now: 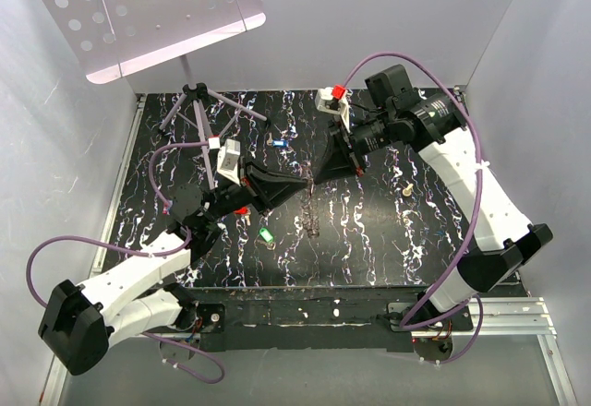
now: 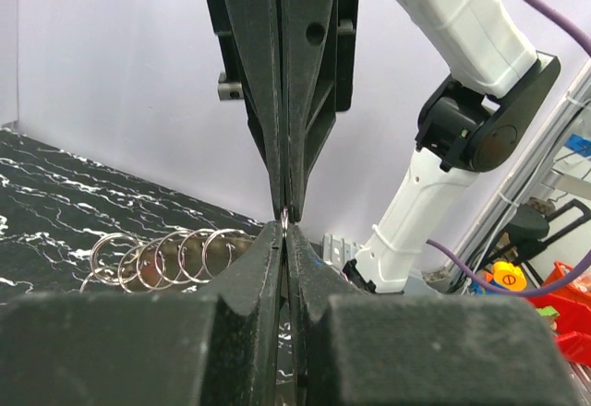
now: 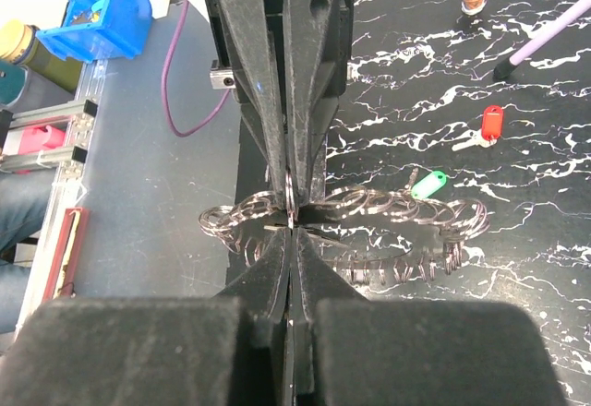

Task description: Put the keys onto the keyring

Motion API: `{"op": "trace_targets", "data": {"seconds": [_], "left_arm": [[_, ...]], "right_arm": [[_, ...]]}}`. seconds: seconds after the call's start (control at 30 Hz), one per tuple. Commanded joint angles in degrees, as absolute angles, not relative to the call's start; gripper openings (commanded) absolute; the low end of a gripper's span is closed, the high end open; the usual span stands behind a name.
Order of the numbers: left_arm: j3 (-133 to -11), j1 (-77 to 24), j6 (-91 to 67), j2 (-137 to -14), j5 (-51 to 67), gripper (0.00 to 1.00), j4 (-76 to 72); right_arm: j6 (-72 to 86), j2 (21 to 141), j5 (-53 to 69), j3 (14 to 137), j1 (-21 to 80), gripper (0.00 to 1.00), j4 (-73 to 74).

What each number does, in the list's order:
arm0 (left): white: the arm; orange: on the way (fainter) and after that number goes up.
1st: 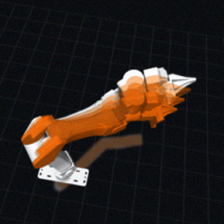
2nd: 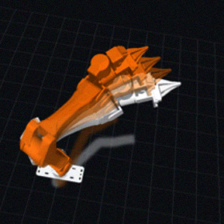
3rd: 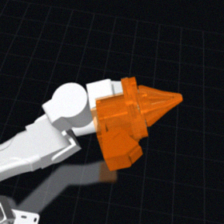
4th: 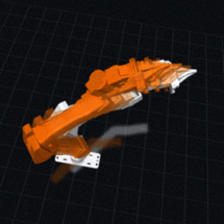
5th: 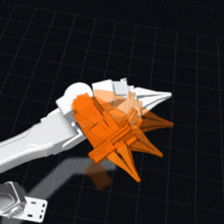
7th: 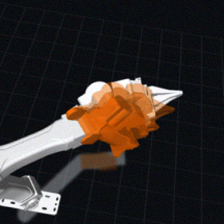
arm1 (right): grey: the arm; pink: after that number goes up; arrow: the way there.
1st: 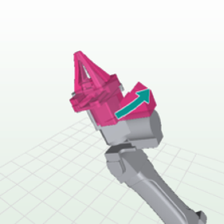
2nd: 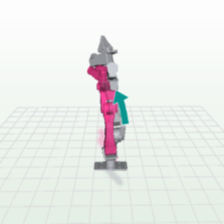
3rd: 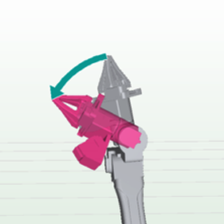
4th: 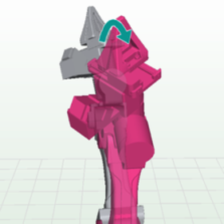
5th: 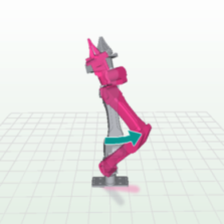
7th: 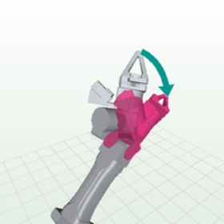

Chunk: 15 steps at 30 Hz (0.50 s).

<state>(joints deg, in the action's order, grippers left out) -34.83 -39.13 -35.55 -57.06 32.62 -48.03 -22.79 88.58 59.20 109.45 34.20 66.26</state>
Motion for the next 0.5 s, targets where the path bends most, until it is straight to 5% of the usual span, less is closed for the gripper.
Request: {"op": "trace_targets", "data": {"seconds": [0.0, 0.3, 0.4, 0.47], "left_arm": [[-34.63, -39.29, -35.51, -53.62, 27.87, 0.0, -53.6], [-34.98, -39.37, -39.55, -57.04, 26.72, 0.0, -61.17], [-34.46, -39.37, -39.46, -57.04, 27.07, 0.0, -60.65], [-34.19, -39.29, -39.29, -56.69, 27.51, 0.0, -59.42]], "right_arm": [[-20.92, 86.4, 58.36, 105.39, 34.63, 0.01, 63.11], [-19.94, 86.05, 61.52, 103.7, 34.54, 0.02, 61.43], [-23.1, 85.52, 62.31, 105.9, 34.1, 0.28, 63.89], [-24.86, 84.82, 62.75, 107.31, 33.4, 0.36, 64.6]]}}
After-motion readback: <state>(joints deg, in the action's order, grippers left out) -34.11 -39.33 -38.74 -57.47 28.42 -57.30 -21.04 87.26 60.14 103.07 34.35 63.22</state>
